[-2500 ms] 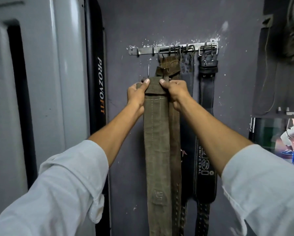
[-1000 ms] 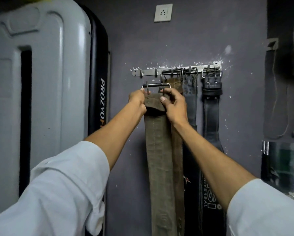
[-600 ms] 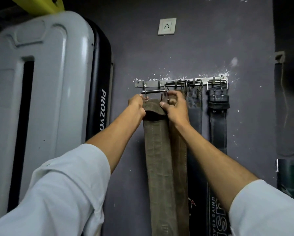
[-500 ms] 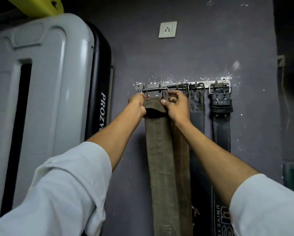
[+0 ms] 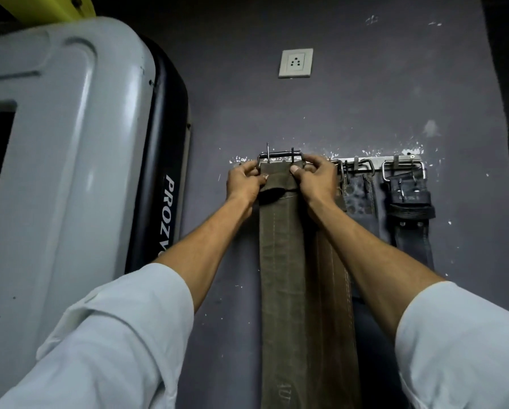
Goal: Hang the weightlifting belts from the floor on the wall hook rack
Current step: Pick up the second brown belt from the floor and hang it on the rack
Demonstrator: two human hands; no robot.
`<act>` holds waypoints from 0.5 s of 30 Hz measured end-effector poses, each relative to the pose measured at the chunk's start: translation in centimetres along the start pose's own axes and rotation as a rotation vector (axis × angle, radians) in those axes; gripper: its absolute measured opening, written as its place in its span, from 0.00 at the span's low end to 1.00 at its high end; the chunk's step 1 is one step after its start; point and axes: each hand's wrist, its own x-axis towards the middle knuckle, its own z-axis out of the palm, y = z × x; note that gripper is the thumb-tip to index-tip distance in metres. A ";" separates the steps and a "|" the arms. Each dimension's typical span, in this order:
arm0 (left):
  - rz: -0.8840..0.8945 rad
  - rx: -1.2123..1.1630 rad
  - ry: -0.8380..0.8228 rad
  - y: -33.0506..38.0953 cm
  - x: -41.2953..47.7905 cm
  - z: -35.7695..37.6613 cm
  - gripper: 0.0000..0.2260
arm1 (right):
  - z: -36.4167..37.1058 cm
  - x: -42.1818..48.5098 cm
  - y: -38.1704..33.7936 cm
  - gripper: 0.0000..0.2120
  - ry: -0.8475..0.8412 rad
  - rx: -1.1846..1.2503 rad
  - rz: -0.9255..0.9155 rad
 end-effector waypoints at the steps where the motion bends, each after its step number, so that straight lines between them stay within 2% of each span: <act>1: -0.001 0.031 0.016 -0.5 0.8 0.0 0.21 | 0.3 0.3 0.2 0.19 0.003 -0.040 0.001; 6: -0.011 0.097 0.046 -2.9 2.7 -0.2 0.26 | 0.4 0.9 0.8 0.22 -0.042 -0.276 -0.065; 10: 0.033 0.102 0.033 -3.1 2.9 0.1 0.25 | 0.2 1.1 0.9 0.23 -0.053 -0.339 -0.126; 15: 0.012 0.185 -0.009 -3.0 4.2 0.4 0.23 | 0.2 1.8 0.6 0.24 -0.052 -0.354 -0.096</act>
